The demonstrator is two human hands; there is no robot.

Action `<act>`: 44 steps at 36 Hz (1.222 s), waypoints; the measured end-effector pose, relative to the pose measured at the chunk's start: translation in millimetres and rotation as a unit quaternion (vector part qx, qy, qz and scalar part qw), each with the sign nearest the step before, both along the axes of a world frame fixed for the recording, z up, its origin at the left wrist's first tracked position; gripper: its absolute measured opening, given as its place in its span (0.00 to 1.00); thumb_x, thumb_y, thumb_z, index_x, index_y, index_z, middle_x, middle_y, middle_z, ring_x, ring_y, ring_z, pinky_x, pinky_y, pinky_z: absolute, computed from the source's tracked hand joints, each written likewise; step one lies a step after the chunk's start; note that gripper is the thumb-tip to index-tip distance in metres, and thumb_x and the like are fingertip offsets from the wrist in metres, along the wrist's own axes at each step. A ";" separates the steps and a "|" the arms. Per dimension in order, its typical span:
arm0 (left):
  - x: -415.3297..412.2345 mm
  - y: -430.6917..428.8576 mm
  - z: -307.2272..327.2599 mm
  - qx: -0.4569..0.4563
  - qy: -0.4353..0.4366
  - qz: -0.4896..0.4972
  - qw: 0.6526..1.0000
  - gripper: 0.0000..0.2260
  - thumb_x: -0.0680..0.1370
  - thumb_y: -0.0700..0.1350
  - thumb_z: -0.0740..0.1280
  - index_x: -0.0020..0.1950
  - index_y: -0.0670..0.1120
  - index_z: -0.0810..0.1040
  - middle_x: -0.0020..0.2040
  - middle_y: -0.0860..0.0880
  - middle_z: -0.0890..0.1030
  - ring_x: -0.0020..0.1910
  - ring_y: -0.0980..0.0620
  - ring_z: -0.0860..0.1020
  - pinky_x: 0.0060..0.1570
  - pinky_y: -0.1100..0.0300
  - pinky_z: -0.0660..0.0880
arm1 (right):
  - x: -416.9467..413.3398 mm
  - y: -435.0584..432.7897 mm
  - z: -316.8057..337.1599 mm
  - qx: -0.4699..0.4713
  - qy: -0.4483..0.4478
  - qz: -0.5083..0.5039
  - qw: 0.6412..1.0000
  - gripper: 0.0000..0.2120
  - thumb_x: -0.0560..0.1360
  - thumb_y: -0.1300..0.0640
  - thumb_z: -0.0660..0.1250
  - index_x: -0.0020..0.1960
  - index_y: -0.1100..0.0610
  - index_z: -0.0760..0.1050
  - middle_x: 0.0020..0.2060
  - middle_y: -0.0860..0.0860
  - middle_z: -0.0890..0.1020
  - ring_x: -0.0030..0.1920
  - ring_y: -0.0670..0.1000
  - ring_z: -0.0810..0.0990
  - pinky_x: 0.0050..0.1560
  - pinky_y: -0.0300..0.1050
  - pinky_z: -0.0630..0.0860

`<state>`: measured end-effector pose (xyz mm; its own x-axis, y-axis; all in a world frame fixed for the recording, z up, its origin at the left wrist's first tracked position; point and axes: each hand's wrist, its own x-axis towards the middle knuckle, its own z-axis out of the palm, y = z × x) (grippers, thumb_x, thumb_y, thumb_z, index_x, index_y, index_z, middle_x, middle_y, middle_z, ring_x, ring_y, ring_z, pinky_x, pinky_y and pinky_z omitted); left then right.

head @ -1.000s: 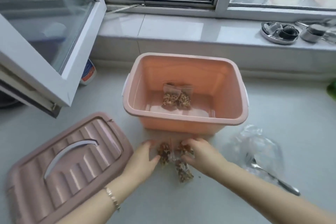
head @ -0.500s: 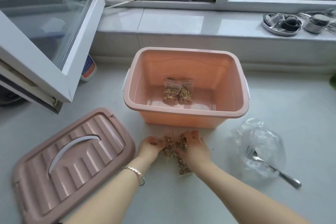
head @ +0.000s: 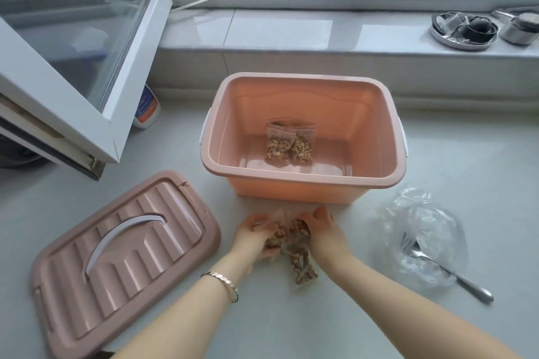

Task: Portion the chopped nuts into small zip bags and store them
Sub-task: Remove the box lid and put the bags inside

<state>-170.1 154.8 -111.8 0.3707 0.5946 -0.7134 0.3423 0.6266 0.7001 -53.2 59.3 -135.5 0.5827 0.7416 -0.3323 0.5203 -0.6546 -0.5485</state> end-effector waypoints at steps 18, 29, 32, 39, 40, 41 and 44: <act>-8.0 26.6 176.3 0.301 -0.162 -0.085 0.936 0.03 0.64 0.45 0.70 0.34 0.49 0.83 0.33 0.50 0.84 0.34 0.53 0.81 0.36 0.57 0.81 | 46.2 -24.5 174.5 0.272 0.408 -0.123 0.863 0.29 0.57 0.48 0.77 0.54 0.59 0.78 0.43 0.54 0.85 0.42 0.51 0.83 0.41 0.40 0.80; 86.8 114.8 129.4 0.335 0.020 -0.251 0.908 0.06 0.72 0.39 0.72 0.37 0.45 0.78 0.33 0.50 0.78 0.30 0.58 0.76 0.26 0.71 0.72 | 120.2 78.5 135.5 0.097 0.118 -0.062 0.986 0.12 0.68 0.61 0.71 0.49 0.61 0.74 0.35 0.52 0.78 0.33 0.49 0.75 0.30 0.39 0.70; 101.3 131.6 99.5 0.306 0.095 -0.293 0.901 0.08 0.73 0.40 0.71 0.35 0.47 0.76 0.31 0.51 0.75 0.29 0.57 0.72 0.22 0.73 0.67 | 129.5 99.7 106.7 0.021 0.141 -0.054 0.988 0.16 0.68 0.59 0.73 0.53 0.61 0.75 0.42 0.53 0.78 0.37 0.49 0.74 0.30 0.39 0.69; 122.6 150.5 49.5 0.239 0.190 -0.357 0.883 0.12 0.75 0.39 0.68 0.32 0.47 0.73 0.30 0.49 0.74 0.28 0.53 0.72 0.32 0.63 0.75 | 140.7 127.0 61.5 -0.109 0.226 -0.067 0.966 0.19 0.68 0.61 0.74 0.59 0.59 0.76 0.35 0.51 0.75 0.30 0.46 0.73 0.25 0.33 0.71; 125.0 151.6 44.2 0.238 0.196 -0.361 0.880 0.13 0.75 0.39 0.68 0.32 0.48 0.72 0.30 0.49 0.73 0.28 0.54 0.72 0.32 0.64 0.74 | 141.5 129.0 55.4 -0.111 0.226 -0.067 0.966 0.21 0.68 0.62 0.74 0.59 0.60 0.75 0.36 0.52 0.76 0.31 0.47 0.74 0.28 0.34 0.73; 126.5 152.3 40.6 0.245 0.202 -0.361 0.877 0.13 0.75 0.39 0.68 0.32 0.48 0.72 0.30 0.49 0.73 0.28 0.54 0.72 0.30 0.66 0.72 | 141.3 131.0 49.8 -0.108 0.221 -0.070 0.967 0.22 0.68 0.62 0.74 0.61 0.61 0.74 0.39 0.53 0.77 0.34 0.49 0.76 0.32 0.36 0.74; 128.5 154.1 32.6 0.271 0.209 -0.339 0.876 0.11 0.75 0.36 0.66 0.35 0.48 0.74 0.36 0.49 0.76 0.32 0.53 0.74 0.26 0.73 0.68 | 139.7 134.9 37.8 -0.082 0.211 -0.115 0.967 0.23 0.68 0.63 0.74 0.61 0.64 0.73 0.45 0.56 0.77 0.35 0.50 0.78 0.37 0.38 0.76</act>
<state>-41.6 308.9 -79.2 0.5443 0.6324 -0.5513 0.8044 -0.2067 0.5570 86.5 194.3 -97.7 0.5120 0.5254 -0.6796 0.1028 -0.8229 -0.5588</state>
